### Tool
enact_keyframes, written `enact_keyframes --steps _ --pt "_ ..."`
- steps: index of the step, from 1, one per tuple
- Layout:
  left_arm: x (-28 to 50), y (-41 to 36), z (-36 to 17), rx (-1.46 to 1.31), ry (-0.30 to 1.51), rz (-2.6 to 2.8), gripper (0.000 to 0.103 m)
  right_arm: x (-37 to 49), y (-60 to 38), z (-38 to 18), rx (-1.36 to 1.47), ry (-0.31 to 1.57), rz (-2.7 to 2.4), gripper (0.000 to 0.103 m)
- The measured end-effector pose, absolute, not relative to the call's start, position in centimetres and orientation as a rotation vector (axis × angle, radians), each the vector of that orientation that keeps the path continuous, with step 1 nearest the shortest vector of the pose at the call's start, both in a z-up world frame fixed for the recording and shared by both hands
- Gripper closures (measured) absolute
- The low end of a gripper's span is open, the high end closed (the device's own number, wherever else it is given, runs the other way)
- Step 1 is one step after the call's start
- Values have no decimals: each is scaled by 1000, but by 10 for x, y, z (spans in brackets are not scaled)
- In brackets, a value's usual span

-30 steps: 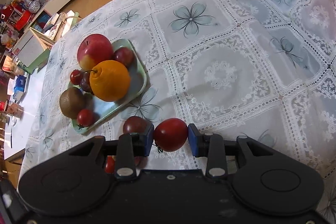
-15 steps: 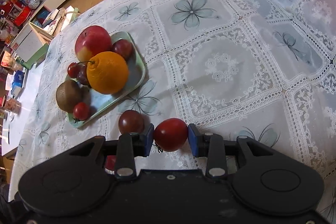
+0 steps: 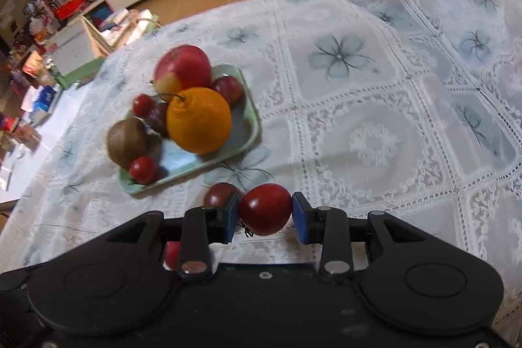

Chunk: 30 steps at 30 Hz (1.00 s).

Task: Organize fruits
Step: 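Carry both cherry tomatoes over the gold tray and open both grippers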

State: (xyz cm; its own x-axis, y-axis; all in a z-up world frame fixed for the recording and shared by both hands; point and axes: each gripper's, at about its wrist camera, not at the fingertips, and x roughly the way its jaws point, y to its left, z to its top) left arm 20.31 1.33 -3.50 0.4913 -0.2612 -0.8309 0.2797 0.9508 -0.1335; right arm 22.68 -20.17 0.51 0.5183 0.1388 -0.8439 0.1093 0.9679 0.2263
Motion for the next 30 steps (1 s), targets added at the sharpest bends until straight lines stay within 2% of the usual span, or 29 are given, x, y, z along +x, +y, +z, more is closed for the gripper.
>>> enact_keyframes --steps 5,14,22,30 --pt "197 17 -6 -35 1035 -350 63 212 -204 34 309 1002 44 67" --pt "135 36 40 -32 989 -320 63 133 -207 72 334 1041 65 66" --pt "82 47 18 -83 1048 -244 63 83 -204 51 314 1189 41 66" --pt "61 37 -4 -115 1119 -244 63 76 -188 32 289 1248 81 66"
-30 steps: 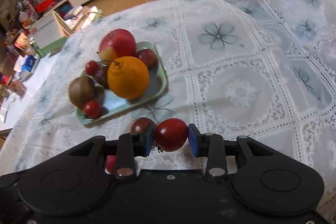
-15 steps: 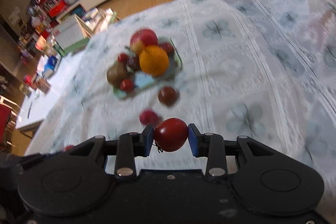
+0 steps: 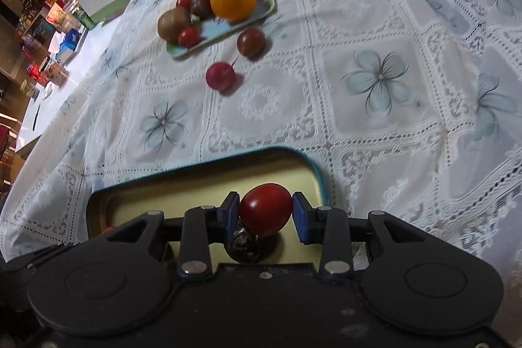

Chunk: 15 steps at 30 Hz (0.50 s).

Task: Organize fruits
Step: 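Carry both cherry tomatoes over the gold tray and open both grippers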

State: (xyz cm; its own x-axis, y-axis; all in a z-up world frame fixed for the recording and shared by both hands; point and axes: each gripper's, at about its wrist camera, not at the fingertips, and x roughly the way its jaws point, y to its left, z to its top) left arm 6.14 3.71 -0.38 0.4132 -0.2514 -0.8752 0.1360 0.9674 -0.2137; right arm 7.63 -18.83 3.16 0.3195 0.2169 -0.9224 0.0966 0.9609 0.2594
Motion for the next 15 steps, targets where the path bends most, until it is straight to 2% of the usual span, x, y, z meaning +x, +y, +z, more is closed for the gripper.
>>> enact_keyframes --steps 15 --pt "78 23 -6 -55 1115 -239 59 81 -193 25 311 1274 71 64"
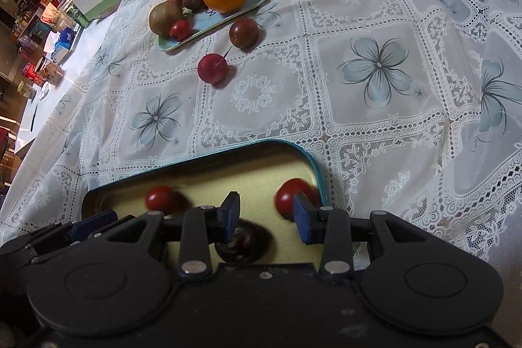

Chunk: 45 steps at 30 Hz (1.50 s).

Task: Organize fruits
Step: 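Carry both cherry tomatoes over the gold tray and open both grippers, then move both open grippers back toward the remaining loose fruit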

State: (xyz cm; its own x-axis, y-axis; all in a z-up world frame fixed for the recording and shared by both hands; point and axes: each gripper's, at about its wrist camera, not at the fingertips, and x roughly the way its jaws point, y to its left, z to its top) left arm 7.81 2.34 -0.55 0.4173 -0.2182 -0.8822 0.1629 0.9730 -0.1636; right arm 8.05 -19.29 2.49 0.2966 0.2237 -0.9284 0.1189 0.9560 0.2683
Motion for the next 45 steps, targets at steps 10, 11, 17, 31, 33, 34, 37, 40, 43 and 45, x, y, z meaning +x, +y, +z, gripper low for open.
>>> enact_keyframes --steps 10,11,17,31,33,34,37,40,43,45 --pt "80 27 -6 -53 1126 -227 59 80 -193 28 315 1271 73 64" --pt "80 26 -6 -50 1125 -227 59 80 -193 28 314 1270 70 64" --pt "80 24 -8 -36 1135 -234 59 80 -193 27 314 1272 67 64" --pt "104 11 -2 35 1110 -263 59 108 -192 34 276 1242 38 64" --pt "112 9 1 45 1101 -269 59 121 -191 36 260 1231 30 64" --pt "117 9 3 51 1095 -267 59 129 -190 36 251 1226 27 64" --pt "130 6 6 76 1073 -249 59 155 -189 37 238 1212 8 63" --pt "142 5 7 92 1059 -241 59 183 -185 37 234 1206 11 61" --pt "153 5 6 105 1054 -233 58 214 -178 34 225 1191 7 59" --pt "160 6 4 106 1056 -228 58 235 -172 29 206 1177 11 57"
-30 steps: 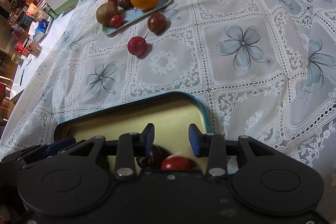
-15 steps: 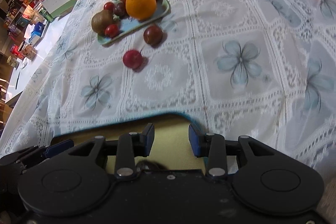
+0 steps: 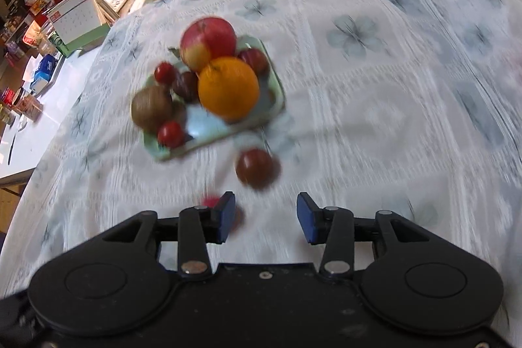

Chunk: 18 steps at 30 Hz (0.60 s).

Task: Organize fruits
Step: 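Move both open grippers back toward the remaining loose fruit, then grasp a dark red plum with the right gripper while the left grasps a red radish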

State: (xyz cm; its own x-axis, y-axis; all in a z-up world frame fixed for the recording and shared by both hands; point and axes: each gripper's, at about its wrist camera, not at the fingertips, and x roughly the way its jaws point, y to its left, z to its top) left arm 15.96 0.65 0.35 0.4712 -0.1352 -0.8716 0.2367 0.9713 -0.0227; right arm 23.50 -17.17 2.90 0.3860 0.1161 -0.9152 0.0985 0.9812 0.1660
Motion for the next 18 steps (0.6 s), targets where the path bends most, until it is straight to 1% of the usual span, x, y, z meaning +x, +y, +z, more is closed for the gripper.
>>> enact_keyframes --steps 3,6,12,13,14,18 --pt "167 8 -2 106 1066 -227 58 262 -165 15 194 1184 -15 56" --pt "172 10 -8 106 1081 -228 58 281 -161 -4 200 1237 -19 55" --pt "182 10 -22 103 1113 -224 58 294 -155 -35 183 1306 -27 55" --pt "184 10 -24 101 1117 -225 58 294 -155 -35 183 1304 -30 59" --pt "185 9 -25 99 1121 -224 58 293 -157 -34 190 1294 -25 66" --pt "193 5 -26 89 1127 -229 58 289 -166 -19 215 1274 -36 66"
